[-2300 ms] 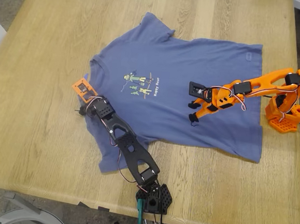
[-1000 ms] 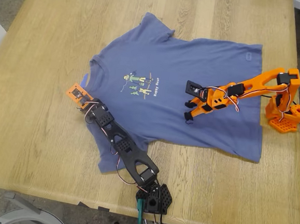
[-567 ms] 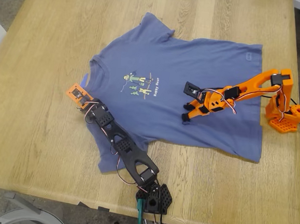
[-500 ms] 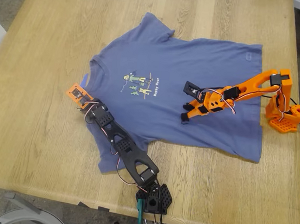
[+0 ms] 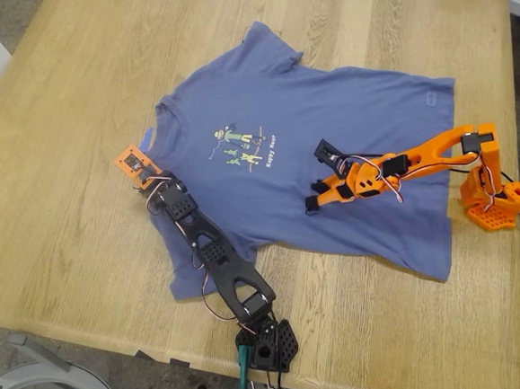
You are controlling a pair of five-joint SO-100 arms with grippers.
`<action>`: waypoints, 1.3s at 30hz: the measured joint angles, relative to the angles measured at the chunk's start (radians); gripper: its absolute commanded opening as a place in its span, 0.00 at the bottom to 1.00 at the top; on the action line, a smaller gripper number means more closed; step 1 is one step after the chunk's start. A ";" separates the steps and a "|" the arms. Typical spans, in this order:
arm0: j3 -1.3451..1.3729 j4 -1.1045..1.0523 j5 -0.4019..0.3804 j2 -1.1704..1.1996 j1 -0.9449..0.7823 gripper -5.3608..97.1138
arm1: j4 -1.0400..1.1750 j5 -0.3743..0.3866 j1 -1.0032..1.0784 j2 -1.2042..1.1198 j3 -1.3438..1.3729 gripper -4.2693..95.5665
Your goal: Fold a T-shirt
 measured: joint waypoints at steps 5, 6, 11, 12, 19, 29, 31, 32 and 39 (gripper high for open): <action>0.000 0.011 0.000 0.000 0.000 0.05 | 0.051 0.005 -0.018 -0.006 -0.006 0.35; 0.000 0.012 0.000 0.000 0.000 0.05 | 0.060 0.005 -0.023 -0.008 -0.012 0.35; 0.000 0.012 0.000 0.000 0.006 0.05 | 0.086 0.005 -0.049 -0.021 -0.031 0.35; 0.000 0.015 0.000 0.000 0.006 0.05 | 0.092 0.005 -0.057 -0.025 -0.040 0.35; 0.000 0.018 0.000 0.000 0.009 0.05 | 0.143 0.029 -0.101 -0.074 -0.120 0.32; 0.000 0.066 0.000 0.032 0.031 0.05 | 0.245 0.005 -0.110 -0.158 -0.235 0.19; 0.000 0.084 0.000 0.044 0.041 0.05 | 0.252 0.005 -0.110 -0.169 -0.238 0.15; 0.000 0.091 0.000 0.049 0.044 0.05 | 0.252 0.005 -0.110 -0.172 -0.236 0.11; 0.000 0.138 0.000 0.089 0.071 0.05 | 0.218 0.009 -0.112 -0.176 -0.155 0.04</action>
